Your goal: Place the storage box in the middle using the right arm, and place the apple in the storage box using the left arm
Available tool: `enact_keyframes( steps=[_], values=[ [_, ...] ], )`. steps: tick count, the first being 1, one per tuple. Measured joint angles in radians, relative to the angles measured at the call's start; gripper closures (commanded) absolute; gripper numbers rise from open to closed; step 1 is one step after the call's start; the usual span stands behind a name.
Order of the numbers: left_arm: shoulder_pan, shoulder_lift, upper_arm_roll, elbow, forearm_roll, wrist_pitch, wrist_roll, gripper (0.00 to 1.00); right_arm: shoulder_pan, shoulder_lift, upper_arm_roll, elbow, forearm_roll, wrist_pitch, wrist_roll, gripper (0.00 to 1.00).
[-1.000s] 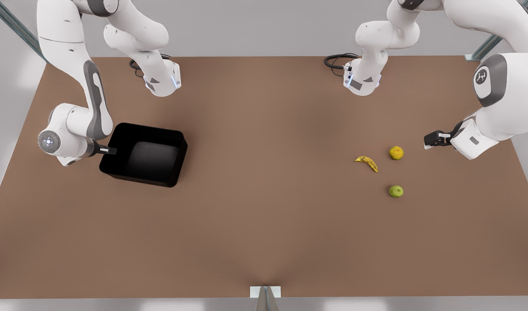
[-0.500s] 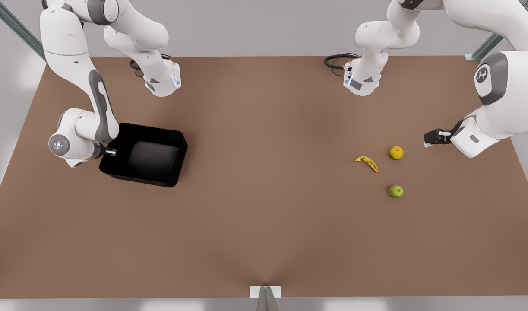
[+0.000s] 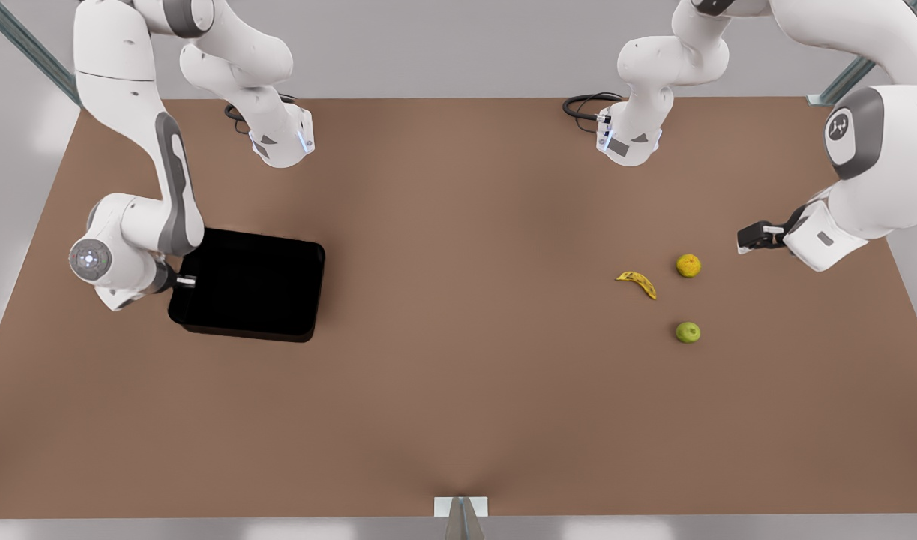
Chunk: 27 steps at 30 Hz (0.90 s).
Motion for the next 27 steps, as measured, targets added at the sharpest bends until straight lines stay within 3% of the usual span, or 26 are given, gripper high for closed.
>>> enact_keyframes(
  steps=[6, 11, 14, 24, 25, 26, 27],
  values=[
    [0.0, -0.007, 0.0, -0.001, 0.0, -0.013, 0.0, 0.0, 0.122, 0.01, 0.057, 0.215, 0.142, -0.057, -0.03, 0.79],
    [0.0, -0.006, 0.0, -0.001, 0.0, -0.017, -0.001, 0.0, 0.286, 0.291, 0.067, 0.601, 0.305, -0.118, -0.032, 0.79],
    [0.0, -0.003, 0.0, -0.001, 0.0, -0.018, -0.002, 0.0, 0.376, 0.415, 0.068, 0.737, 0.369, -0.143, -0.009, 0.79],
    [-0.001, 0.004, 0.014, 0.002, 0.0, -0.042, -0.012, 0.0, 0.466, 0.604, 0.07, 0.836, 0.425, -0.137, 0.09, 0.78],
    [0.001, 0.011, 0.019, 0.001, 0.0, -0.044, -0.015, 0.0, 0.469, 0.611, 0.071, 0.838, 0.425, -0.133, 0.097, 0.27],
    [0.0, 0.014, 0.028, 0.0, 0.0, -0.046, -0.018, 0.0, 0.47, 0.615, 0.071, 0.838, 0.424, -0.128, 0.106, 0.0],
    [0.002, 0.015, 0.034, -0.002, 0.0, -0.047, -0.022, 0.0, 0.471, 0.615, 0.071, 0.839, 0.421, -0.124, 0.115, 0.0]
  ],
)
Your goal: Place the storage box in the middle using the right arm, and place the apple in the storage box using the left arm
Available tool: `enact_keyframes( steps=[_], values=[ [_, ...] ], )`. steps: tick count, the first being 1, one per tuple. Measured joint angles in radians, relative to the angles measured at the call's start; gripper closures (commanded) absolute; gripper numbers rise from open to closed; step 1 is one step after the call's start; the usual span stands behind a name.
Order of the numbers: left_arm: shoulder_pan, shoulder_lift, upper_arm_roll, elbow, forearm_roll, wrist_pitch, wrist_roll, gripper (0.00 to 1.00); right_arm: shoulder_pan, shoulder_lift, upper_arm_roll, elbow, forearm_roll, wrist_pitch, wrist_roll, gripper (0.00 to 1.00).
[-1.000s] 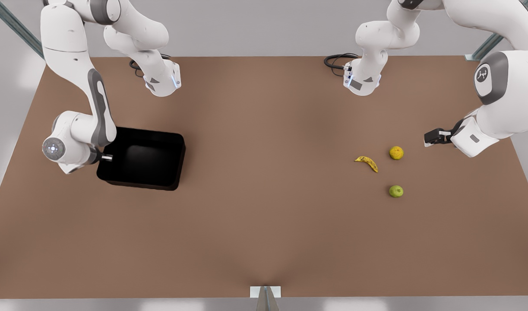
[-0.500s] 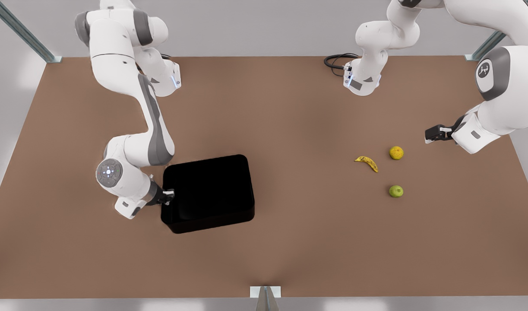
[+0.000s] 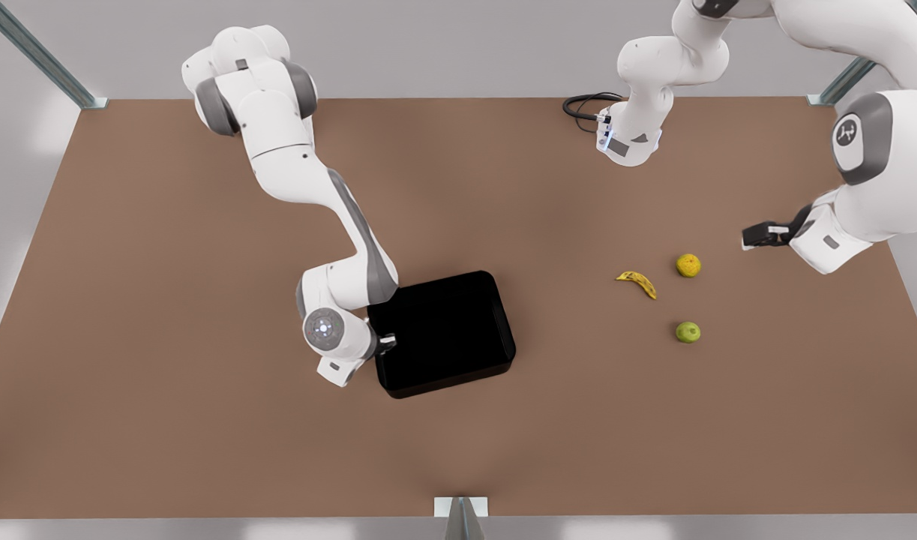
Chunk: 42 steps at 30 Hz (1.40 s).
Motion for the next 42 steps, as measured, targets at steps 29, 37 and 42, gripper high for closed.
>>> enact_keyframes(
  steps=[29, 37, 42],
  values=[
    [0.006, 0.393, 0.046, -0.457, -0.017, 0.813, 0.098, 0.0, -0.43, -0.796, 0.01, -0.265, -0.385, -0.556, 0.092, 0.0],
    [0.005, 0.446, 0.047, -0.449, -0.018, 0.887, 0.125, 0.0, -0.38, -0.788, 0.009, -0.26, -0.388, -0.578, 0.096, 0.0],
    [0.004, 0.463, 0.047, -0.45, -0.017, 0.916, 0.136, 0.21, -0.397, -0.784, 0.009, -0.262, -0.388, -0.584, 0.098, 0.0]
  ],
)
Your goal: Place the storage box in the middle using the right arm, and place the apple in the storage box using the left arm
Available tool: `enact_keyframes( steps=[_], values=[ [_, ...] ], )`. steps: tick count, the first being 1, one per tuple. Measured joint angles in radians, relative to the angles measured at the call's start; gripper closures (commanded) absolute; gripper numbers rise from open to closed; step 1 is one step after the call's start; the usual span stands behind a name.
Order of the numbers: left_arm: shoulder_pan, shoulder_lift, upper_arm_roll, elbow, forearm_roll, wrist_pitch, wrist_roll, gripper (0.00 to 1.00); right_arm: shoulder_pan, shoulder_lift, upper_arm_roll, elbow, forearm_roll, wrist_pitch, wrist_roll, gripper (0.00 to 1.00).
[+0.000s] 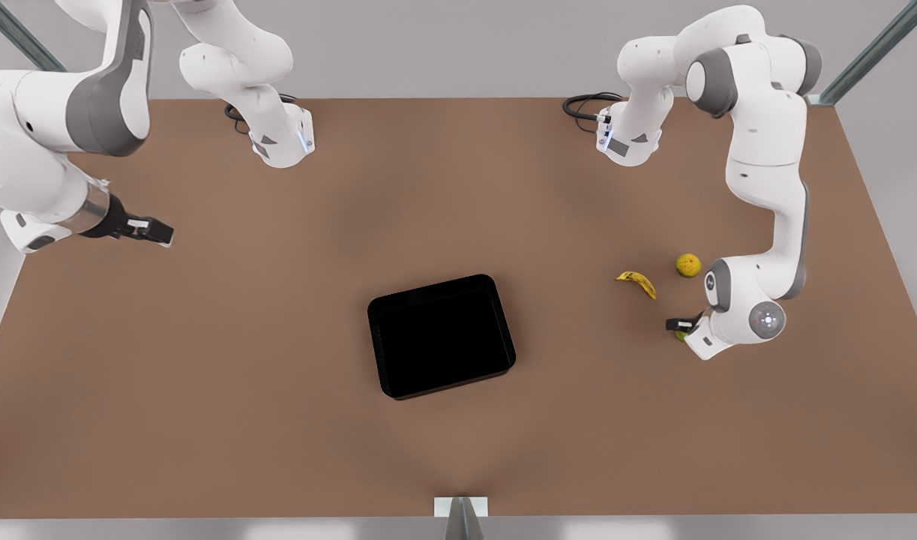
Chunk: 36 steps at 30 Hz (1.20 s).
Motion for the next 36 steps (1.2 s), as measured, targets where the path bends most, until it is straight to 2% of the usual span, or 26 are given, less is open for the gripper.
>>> enact_keyframes(
  steps=[1, 2, 5, 6, 10, 13, 16, 21, 26, 27, 28, 31, 34, 35, 36],
  values=[
    [0.0, 0.0, 0.0, 0.0, 0.001, 0.003, 0.001, 0.31, -0.006, 0.001, 0.0, 0.0, 0.0, -0.001, 0.0, 0.0],
    [0.0, 0.0, 0.0, 0.0, 0.003, 0.006, 0.001, 0.35, -0.01, 0.002, 0.0, 0.0, 0.0, -0.001, 0.0, 0.0],
    [0.0, 0.0, 0.0, 0.0, 0.003, 0.012, 0.003, 0.37, -0.019, 0.003, 0.0, -0.001, 0.0, -0.004, 0.001, 0.0],
    [0.0, -0.001, 0.0, 0.001, 0.003, 0.014, 0.003, 0.42, -0.019, 0.004, -0.001, -0.001, 0.0, -0.007, 0.001, 0.0],
    [-0.02, -0.067, 0.0, 0.01, 0.005, -0.003, -0.01, 0.42, -0.014, 0.005, 0.0, 0.0, 0.0, -0.016, 0.001, 0.0],
    [-0.145, -0.148, -0.027, 0.103, -0.008, -0.094, -0.072, 0.42, -0.007, 0.009, -0.001, 0.0, 0.0, -0.017, 0.002, 0.0],
    [-0.314, -0.091, -0.042, 0.323, -0.041, -0.224, -0.169, 0.42, -0.003, 0.012, -0.002, 0.0, -0.001, -0.018, 0.002, 0.0],
    [-0.595, 0.095, -0.047, 0.596, -0.111, -0.328, -0.382, 0.42, -0.008, 0.013, -0.003, 0.001, -0.001, -0.019, 0.002, 0.0],
    [-0.64, 0.214, -0.111, 0.735, -0.156, -0.315, -0.578, 0.42, -0.011, 0.017, -0.003, 0.0, 0.0, -0.022, 0.002, 0.0],
    [-0.641, 0.229, -0.122, 0.741, -0.16, -0.299, -0.613, 0.38, -0.01, 0.017, -0.003, 0.0, 0.0, -0.022, 0.002, 0.0],
    [-0.643, 0.237, -0.128, 0.743, -0.165, -0.284, -0.645, 0.0, -0.01, 0.017, -0.003, 0.0, 0.0, -0.022, 0.002, 0.0],
    [-0.647, 0.237, -0.133, 0.739, -0.171, -0.255, -0.729, 0.0, -0.008, 0.018, -0.003, 0.0, 0.0, -0.022, 0.002, 0.0],
    [-0.632, 0.157, -0.109, 0.744, -0.168, -0.314, -0.795, 0.0, -0.007, 0.019, -0.003, 0.0, 0.0, -0.022, 0.002, 0.0],
    [-0.604, 0.081, -0.068, 0.747, -0.167, -0.382, -0.804, 0.0, -0.007, 0.019, -0.003, 0.0, 0.0, -0.022, 0.002, 0.0],
    [-0.586, -0.017, 0.03, 0.752, -0.165, -0.471, -0.801, 0.0, -0.007, 0.019, -0.003, 0.0, 0.0, -0.023, 0.002, 0.0]
  ],
)
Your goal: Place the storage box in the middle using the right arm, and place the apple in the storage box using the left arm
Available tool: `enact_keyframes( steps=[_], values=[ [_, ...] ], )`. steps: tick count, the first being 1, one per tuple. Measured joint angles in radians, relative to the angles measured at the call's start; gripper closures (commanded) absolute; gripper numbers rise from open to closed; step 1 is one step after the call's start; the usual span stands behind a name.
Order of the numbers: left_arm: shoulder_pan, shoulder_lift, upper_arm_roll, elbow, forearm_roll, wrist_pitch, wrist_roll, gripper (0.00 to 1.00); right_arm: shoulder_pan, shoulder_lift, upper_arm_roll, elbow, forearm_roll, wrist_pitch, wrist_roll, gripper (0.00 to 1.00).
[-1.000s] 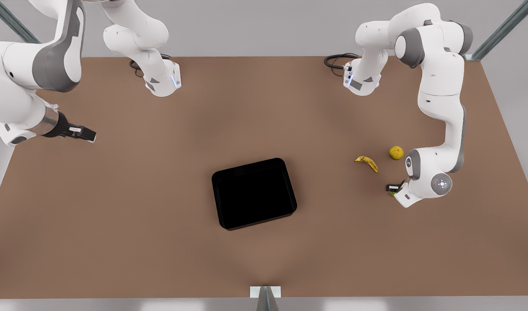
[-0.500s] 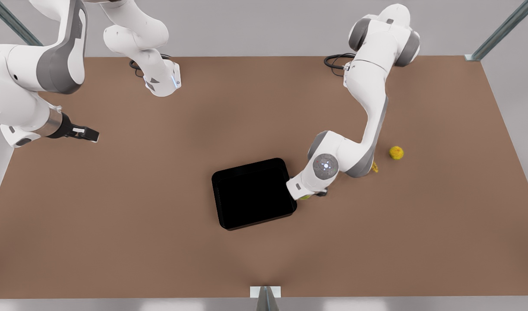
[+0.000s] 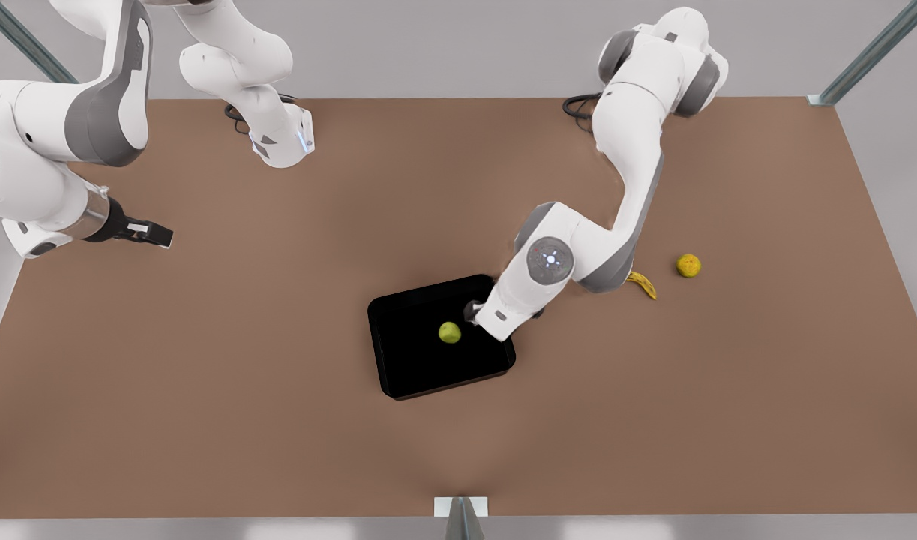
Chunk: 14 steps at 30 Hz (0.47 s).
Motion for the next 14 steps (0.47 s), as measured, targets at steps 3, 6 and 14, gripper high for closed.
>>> enact_keyframes(
  steps=[3, 6, 14],
  values=[
    [0.04, -0.215, 0.235, 0.023, 0.002, -0.265, 0.023, 0.0, -0.001, 0.0, 0.0, 0.001, 0.0, 0.0, 0.0, 0.0],
    [0.322, -0.41, 0.005, -0.108, 0.043, -0.427, 0.071, 0.0, -0.002, -0.001, 0.0, 0.001, 0.0, 0.0, 0.0, 0.0],
    [0.392, -0.425, -0.056, -0.131, 0.109, -0.591, 0.187, 0.0, 0.004, 0.019, 0.003, 0.005, -0.001, -0.003, 0.001, 0.0]
  ],
)
